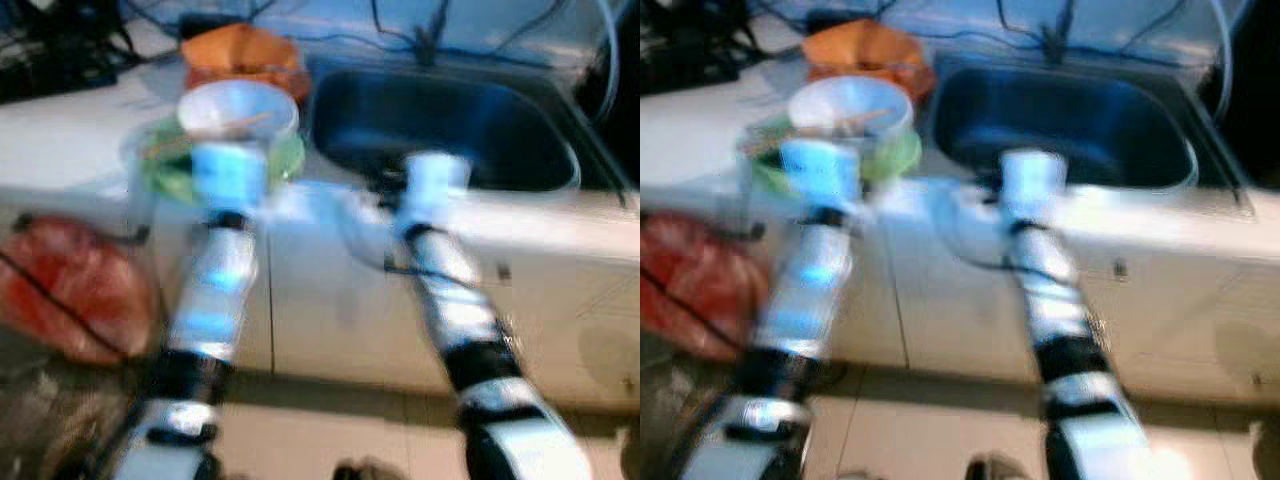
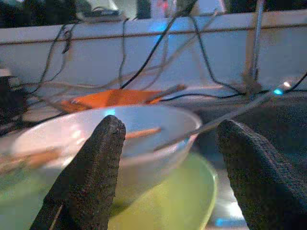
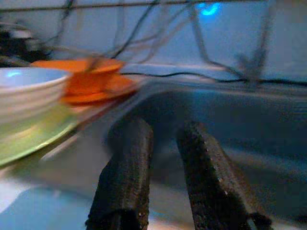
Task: Kitchen organization
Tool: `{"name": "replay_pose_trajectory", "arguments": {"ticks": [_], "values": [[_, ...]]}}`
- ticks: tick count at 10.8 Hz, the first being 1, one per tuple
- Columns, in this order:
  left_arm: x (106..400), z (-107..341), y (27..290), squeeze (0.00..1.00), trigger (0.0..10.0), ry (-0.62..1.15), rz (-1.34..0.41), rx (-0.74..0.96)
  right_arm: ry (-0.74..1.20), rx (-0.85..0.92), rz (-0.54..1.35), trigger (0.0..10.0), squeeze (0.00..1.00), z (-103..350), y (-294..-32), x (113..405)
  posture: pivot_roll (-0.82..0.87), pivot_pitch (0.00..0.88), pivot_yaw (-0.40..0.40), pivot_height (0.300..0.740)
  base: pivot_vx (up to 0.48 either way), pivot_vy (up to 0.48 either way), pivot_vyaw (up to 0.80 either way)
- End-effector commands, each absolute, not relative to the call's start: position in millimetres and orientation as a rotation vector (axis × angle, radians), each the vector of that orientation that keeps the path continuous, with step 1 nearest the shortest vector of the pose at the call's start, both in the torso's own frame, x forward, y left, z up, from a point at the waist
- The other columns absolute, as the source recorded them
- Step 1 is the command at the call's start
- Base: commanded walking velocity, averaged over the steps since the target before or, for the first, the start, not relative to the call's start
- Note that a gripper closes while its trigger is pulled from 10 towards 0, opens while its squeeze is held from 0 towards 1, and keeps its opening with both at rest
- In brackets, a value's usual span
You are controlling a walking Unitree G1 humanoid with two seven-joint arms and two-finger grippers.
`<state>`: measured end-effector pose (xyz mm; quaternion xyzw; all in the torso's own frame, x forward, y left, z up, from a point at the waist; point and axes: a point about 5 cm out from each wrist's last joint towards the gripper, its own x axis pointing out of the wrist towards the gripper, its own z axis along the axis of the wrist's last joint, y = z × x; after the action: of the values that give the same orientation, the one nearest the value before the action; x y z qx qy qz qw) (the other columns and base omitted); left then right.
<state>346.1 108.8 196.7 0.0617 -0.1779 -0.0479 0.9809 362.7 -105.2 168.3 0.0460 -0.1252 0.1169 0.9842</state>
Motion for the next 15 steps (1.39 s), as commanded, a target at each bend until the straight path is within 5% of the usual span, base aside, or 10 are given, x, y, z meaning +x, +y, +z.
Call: {"name": "replay_pose_trajectory", "arguments": {"ticks": [1, 9, 15], "values": [[346.5, 200.3, 116.5, 0.00, 10.0, -0.374, -0.074, 0.130, -0.274, 0.105, 0.261, 10.0, 0.00, 175.3, -95.2, 362.9, 0.07, 0.113, -0.065, 0.740, 0.000, 0.000, 0.00], [341.1, 205.2, 96.4, 0.00, 10.0, -0.407, -0.226, 0.136, -0.278, 0.110, 0.260, 10.0, 0.00, 175.4, -94.5, 362.8, 0.07, 0.109, -0.062, 0.740, 0.000, 0.000, 0.00], [338.7, 220.3, 87.0, 0.00, 10.0, -0.433, -0.429, 0.470, -0.280, 0.115, 0.257, 10.0, 0.00, 175.8, -93.7, 363.2, 0.08, 0.108, -0.058, 0.740, 0.000, 0.000, 0.00]]}}
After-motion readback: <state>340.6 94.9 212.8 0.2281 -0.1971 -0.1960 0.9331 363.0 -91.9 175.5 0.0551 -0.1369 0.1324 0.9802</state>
